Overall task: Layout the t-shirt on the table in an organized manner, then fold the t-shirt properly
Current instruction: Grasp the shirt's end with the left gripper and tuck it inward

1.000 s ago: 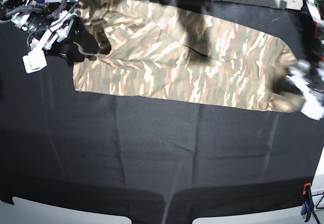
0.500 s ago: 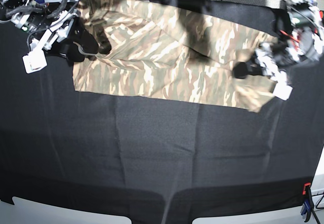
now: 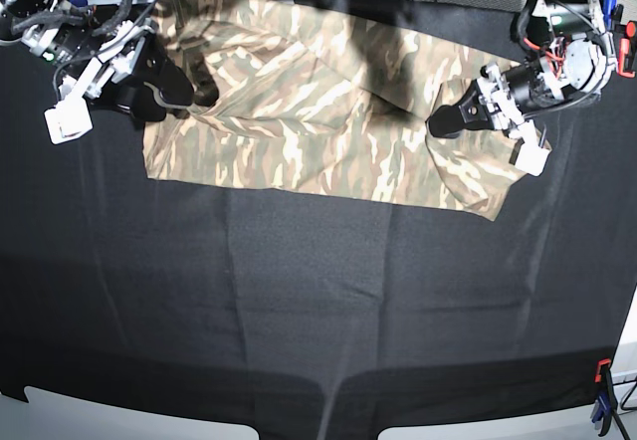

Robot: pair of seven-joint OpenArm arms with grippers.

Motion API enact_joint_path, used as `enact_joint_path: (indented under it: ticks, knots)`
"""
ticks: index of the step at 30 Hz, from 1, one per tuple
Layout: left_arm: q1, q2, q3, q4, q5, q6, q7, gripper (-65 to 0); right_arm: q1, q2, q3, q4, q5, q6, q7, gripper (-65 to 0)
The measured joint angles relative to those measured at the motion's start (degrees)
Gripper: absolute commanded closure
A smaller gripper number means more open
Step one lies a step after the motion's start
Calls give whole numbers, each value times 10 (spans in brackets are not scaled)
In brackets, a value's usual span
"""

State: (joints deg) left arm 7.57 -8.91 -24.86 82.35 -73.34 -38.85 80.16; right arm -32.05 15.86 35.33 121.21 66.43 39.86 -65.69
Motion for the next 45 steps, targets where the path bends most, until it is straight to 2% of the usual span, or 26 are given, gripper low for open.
enact_joint_path:
  ticks: [1, 4, 6, 9, 14, 17, 23, 25, 27, 30, 32, 36, 38, 39, 41, 44, 45]
  knots:
    - [0, 0, 0, 0, 0, 0, 0, -35, 0, 0, 0, 0, 0, 0, 0, -303]
    - [0, 0, 0, 0, -2, 0, 0, -199, 0, 0, 0, 0, 0, 0, 0, -303]
    - [1, 0, 0, 0, -30, 0, 1, -242, 0, 0, 0, 0, 0, 0, 0, -303]
    - [5, 0, 0, 0, -101, 0, 0, -243, 0, 0, 0, 0, 0, 0, 0, -303]
    - [7, -17, 0, 27, -96, 14, 2, -243, 10, 0, 0, 0, -2, 0, 0, -303]
    - [7, -57, 0, 80, -97, 15, 6, -243, 25, 0, 0, 0, -3, 0, -2, -303]
    - [5, -169, 0, 227, -101, 13, 7, -243, 46, 0, 0, 0, -3, 0, -2, -303]
    - [5, -192, 0, 266, -105, 9, 7, -243, 47, 0, 0, 0, -2, 0, -2, -303]
    - [7, -196, 0, 288, -104, -6, 7, -241, 47, 0, 0, 0, -3, 0, -2, -303]
    - [32, -194, 2, 304, 11, -8, 0, -240, 47, 0, 0, 0, -2, 0, -2, -303]
    - [62, -194, 2, 301, 105, -8, -47, -241, 47, 0, 0, 0, -4, 0, -2, -303]
    - [109, -194, 2, 301, 282, -6, -213, -241, 48, -2, 0, 0, -2, 0, -2, -303]
    - [137, -194, 2, 301, 323, 14, -279, -241, 47, -2, 0, 0, -3, 0, -2, -303]
    - [148, -194, 2, 301, 328, 27, -294, -241, 47, -2, 0, 0, -3, 0, -2, -303]
    - [151, -194, 2, 301, 333, 37, -292, -241, 47, -1, 0, 0, -2, 0, -2, -303]
    - [146, -192, 2, 296, 382, 39, -305, -241, 47, -2, 0, 0, -2, 0, -2, -303]
    - [147, -189, 2, 287, 389, 59, -313, -241, 47, -2, 0, 0, -2, 0, -2, -303]
